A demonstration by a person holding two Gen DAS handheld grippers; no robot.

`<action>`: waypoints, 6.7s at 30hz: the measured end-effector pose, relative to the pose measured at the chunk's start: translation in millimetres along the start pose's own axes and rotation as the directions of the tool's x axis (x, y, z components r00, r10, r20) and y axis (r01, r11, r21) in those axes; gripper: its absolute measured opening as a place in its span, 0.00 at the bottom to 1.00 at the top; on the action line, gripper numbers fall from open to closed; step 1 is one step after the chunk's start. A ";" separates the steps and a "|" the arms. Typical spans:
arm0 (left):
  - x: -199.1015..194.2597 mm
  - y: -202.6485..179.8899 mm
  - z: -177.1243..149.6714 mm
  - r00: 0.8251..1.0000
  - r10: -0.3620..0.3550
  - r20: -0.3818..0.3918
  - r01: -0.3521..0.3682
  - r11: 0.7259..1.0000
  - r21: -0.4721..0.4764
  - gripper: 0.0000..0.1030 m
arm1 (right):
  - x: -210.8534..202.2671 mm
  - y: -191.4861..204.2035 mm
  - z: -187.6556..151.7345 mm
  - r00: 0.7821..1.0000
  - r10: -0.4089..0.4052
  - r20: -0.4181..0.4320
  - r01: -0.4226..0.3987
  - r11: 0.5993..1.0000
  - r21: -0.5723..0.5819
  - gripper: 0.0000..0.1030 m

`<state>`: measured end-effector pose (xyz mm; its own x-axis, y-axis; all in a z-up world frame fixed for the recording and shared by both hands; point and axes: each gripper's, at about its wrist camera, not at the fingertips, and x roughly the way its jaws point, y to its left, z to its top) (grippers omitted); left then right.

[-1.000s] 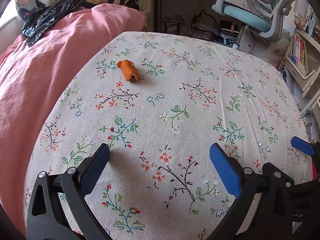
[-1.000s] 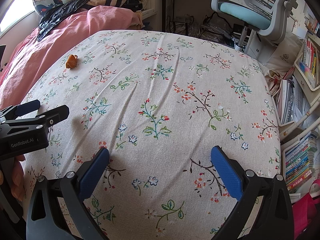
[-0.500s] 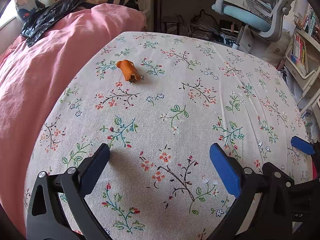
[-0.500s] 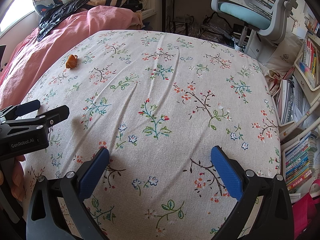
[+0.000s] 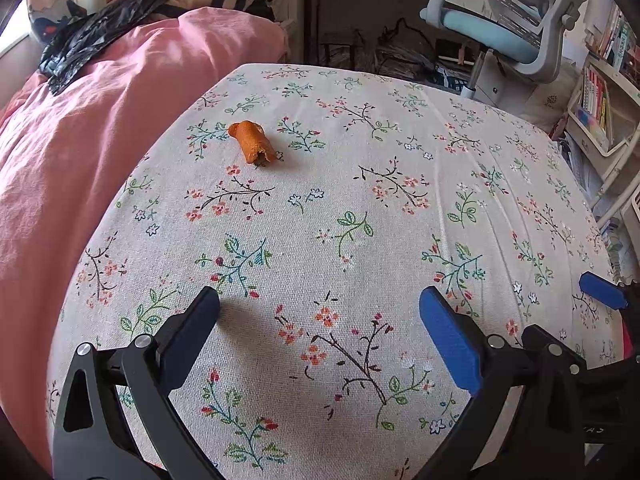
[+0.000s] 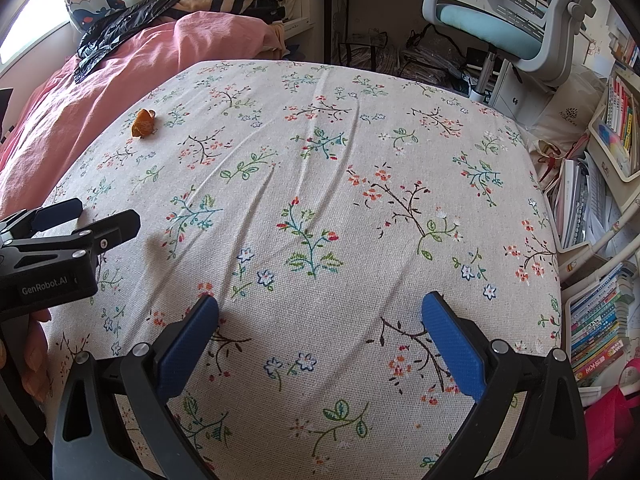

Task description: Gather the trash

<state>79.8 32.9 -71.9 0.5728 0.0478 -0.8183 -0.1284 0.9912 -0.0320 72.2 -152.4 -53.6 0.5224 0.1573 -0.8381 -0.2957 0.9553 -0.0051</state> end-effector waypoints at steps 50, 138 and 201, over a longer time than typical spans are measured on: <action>3.6 29.4 52.2 0.982 -0.119 0.145 0.153 0.955 -0.253 0.93 | -0.5 -1.1 -0.2 1.000 0.000 -0.001 0.000 1.000 0.000 0.94; -44.7 -60.7 34.4 0.972 -0.151 0.178 0.117 0.975 0.187 0.18 | -69.7 -24.2 -80.5 0.999 -0.023 0.047 0.023 1.000 -0.004 0.94; -139.3 -326.2 -116.7 0.924 -0.364 0.118 0.302 0.883 0.359 0.88 | -193.9 -203.7 -222.5 0.861 -0.509 0.008 0.365 0.628 0.687 0.94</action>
<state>-52.5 -311.5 -14.5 0.6716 -0.3016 -0.6767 0.3497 0.9343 -0.0694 -146.8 -433.2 -11.5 0.6067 -0.3487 -0.7144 0.5543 0.8297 0.0658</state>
